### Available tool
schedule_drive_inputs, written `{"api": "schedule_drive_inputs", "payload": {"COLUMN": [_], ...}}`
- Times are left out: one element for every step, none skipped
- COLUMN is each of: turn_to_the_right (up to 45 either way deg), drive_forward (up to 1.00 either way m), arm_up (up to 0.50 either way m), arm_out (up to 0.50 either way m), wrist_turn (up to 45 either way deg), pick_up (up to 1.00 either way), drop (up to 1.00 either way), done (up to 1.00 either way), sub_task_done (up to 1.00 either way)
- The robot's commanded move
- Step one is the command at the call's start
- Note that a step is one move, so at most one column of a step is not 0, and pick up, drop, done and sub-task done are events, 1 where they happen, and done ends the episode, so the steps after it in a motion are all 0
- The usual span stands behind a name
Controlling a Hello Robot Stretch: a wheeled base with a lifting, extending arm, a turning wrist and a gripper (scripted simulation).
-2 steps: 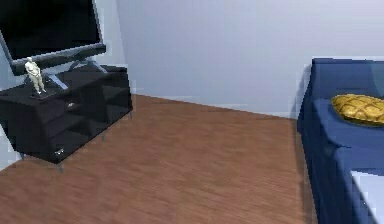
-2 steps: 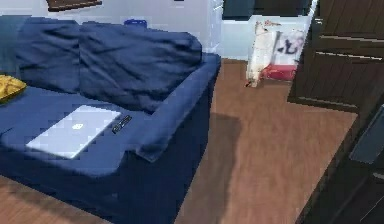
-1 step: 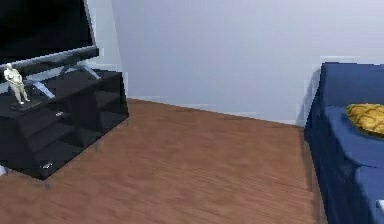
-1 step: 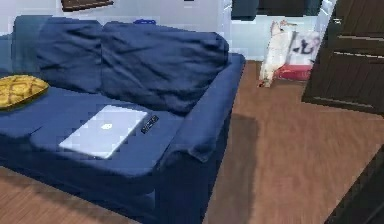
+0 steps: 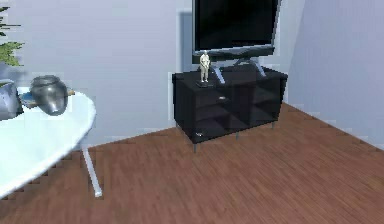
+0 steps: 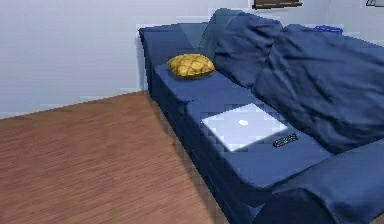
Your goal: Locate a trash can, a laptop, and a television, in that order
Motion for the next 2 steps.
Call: {"api": "schedule_drive_inputs", "payload": {"turn_to_the_right": [-3.0, 0.0], "drive_forward": [0.0, 1.0], "arm_up": [0.0, 0.0], "arm_out": [0.0, 0.0], "wrist_turn": [0.0, 0.0], "pick_up": [0.0, 0.0], "drop": [0.0, 0.0], "done": [0.0, 0.0], "sub_task_done": [0.0, 0.0]}}
